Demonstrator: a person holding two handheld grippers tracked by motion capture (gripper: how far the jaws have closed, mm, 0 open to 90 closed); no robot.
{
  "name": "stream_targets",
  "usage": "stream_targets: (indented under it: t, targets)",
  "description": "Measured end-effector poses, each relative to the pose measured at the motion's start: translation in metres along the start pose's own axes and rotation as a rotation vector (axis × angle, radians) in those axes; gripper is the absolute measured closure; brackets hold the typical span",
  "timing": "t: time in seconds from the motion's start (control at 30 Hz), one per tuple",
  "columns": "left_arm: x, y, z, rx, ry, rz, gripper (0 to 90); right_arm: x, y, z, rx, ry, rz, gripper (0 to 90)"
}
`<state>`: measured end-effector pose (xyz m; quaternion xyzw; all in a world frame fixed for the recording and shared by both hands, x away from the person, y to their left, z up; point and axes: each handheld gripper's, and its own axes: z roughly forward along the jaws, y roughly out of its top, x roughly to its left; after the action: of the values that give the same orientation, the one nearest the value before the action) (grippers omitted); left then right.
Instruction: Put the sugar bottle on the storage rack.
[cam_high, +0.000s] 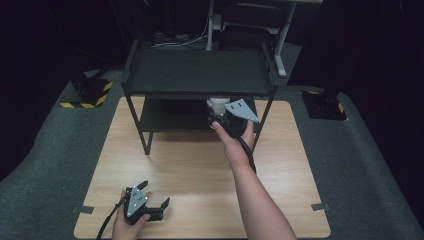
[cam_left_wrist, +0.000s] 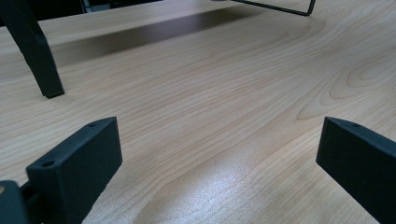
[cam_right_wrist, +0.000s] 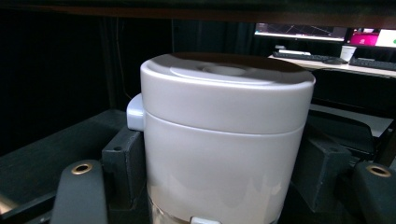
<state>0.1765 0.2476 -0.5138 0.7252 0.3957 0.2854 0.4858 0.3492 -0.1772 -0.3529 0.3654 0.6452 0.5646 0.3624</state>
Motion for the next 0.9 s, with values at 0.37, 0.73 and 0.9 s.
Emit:
stream_targets:
  t: [0.37,0.73,0.9]
  targets:
    - [0.001,0.000,0.000,0.000,-0.005,0.001,0.5,-0.002,-0.009,0.022,-0.015,-0.031,0.019,30.1]
    - [0.001,0.000,-0.001,0.000,-0.004,0.005,0.5,0.003,-0.013,0.027,-0.002,-0.045,0.013,30.0]
    - [0.001,0.000,-0.001,-0.001,-0.004,0.006,0.5,0.002,-0.015,0.026,-0.009,-0.044,0.014,29.7]
